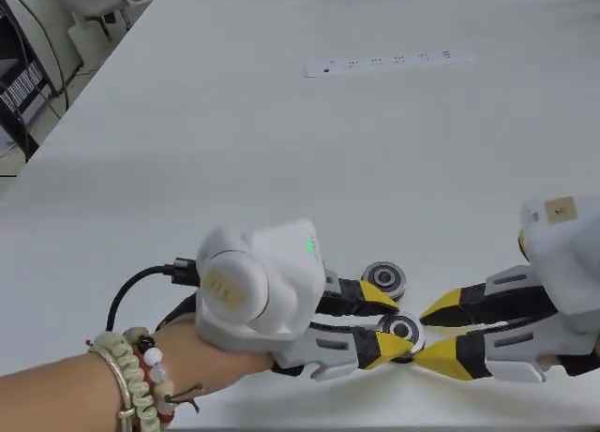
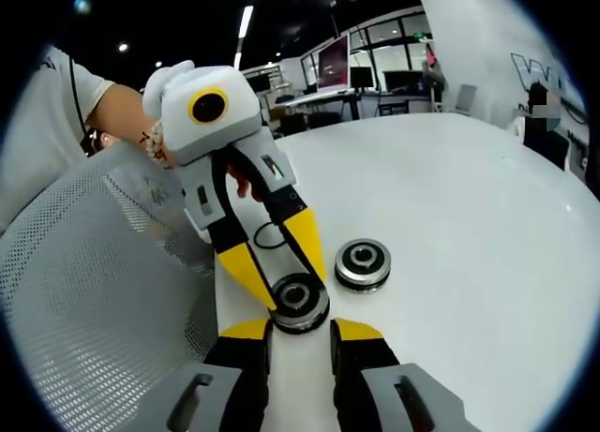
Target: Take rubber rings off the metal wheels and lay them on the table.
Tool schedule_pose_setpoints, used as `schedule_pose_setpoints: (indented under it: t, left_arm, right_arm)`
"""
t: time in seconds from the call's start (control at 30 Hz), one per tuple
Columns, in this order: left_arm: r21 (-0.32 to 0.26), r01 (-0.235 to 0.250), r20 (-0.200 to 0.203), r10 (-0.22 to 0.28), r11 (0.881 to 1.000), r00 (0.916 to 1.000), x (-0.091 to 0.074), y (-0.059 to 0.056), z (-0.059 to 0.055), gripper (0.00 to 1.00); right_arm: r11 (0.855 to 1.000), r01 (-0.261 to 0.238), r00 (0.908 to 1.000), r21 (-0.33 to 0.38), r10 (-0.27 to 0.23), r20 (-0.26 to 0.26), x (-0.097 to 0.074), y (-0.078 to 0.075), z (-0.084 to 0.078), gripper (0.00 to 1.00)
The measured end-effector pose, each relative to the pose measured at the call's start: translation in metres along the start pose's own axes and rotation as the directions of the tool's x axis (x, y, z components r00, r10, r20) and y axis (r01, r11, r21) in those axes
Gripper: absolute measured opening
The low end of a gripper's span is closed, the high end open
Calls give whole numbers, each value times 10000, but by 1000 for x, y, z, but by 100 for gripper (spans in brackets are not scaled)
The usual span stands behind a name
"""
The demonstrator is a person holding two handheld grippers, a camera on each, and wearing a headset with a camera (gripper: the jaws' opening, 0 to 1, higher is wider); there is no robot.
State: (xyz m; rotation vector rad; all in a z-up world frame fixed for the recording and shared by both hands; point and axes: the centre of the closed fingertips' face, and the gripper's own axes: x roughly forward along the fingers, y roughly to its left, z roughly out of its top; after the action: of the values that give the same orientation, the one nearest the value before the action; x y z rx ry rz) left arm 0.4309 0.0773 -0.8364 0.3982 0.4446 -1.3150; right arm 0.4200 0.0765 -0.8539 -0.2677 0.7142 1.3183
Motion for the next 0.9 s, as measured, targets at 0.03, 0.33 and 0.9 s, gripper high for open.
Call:
schedule_pose_setpoints:
  t: [0.03,0.33,0.9]
  left_arm:
    - [61,45,0,-45,10000,10000,0,-1,0,12]
    - [240,31,117,-34,9997,9999,1,-6,1,8]
    - [230,112,254,-118,9997,9996,-1,-6,2,8]
  right_arm:
    - [10000,6,10000,-23,-6,-4,0,0,0,23]
    - [9984,259,9996,-496,-255,92,2,0,-1,23]
    - [9952,362,9993,-911,-354,102,0,2,-4,11]
